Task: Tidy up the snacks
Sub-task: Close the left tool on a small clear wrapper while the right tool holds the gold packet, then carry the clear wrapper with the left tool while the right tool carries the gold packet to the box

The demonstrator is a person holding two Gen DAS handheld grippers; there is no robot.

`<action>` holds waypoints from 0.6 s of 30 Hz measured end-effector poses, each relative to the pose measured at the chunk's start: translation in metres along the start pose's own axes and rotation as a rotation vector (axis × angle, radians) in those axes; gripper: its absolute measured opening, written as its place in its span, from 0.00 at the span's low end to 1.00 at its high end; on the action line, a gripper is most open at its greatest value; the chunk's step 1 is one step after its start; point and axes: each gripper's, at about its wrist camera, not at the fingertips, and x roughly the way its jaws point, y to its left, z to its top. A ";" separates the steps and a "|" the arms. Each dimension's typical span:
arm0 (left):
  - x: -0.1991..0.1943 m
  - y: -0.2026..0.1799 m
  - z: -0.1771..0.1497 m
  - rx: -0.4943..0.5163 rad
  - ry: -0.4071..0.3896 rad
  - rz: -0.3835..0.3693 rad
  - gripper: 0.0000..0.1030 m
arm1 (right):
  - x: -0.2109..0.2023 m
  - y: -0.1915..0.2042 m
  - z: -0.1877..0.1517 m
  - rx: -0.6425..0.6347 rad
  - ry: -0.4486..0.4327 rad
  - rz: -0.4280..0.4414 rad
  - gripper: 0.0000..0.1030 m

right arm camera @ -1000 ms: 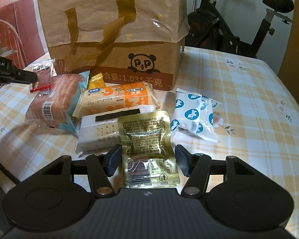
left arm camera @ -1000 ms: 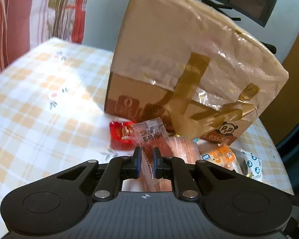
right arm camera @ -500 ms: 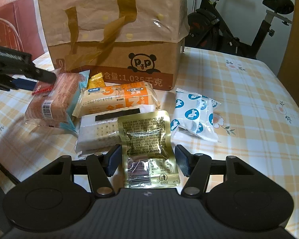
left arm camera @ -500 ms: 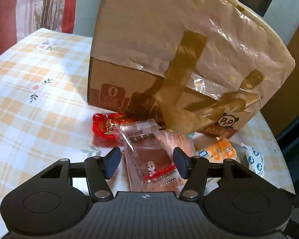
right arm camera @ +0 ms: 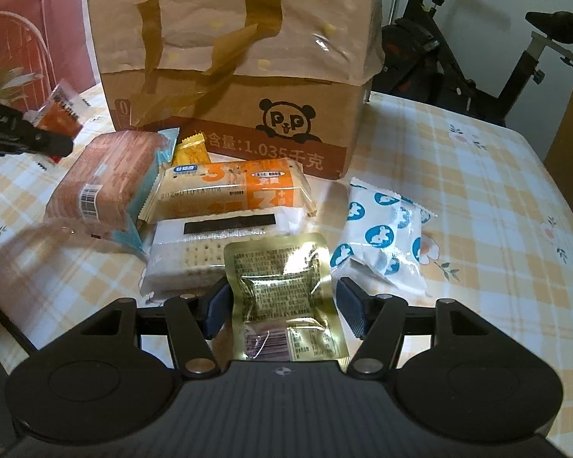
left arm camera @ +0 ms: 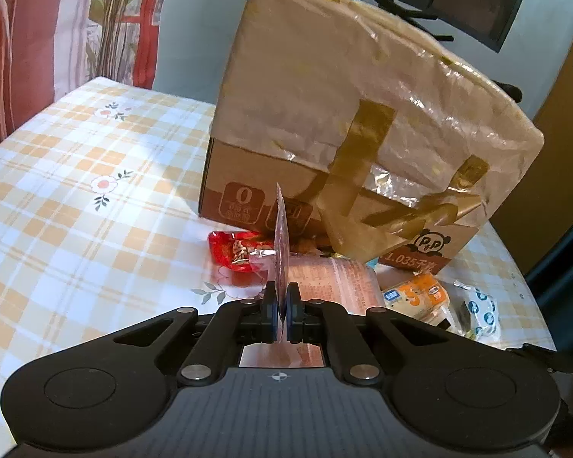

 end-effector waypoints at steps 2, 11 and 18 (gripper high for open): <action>-0.004 -0.003 0.001 0.010 -0.012 -0.015 0.05 | -0.001 0.002 0.000 -0.008 -0.001 -0.003 0.54; -0.015 -0.016 0.008 0.074 -0.064 -0.053 0.05 | -0.038 -0.008 0.011 0.039 -0.112 0.008 0.52; -0.041 -0.031 0.038 0.165 -0.188 -0.107 0.05 | -0.066 -0.005 0.053 -0.002 -0.261 0.009 0.52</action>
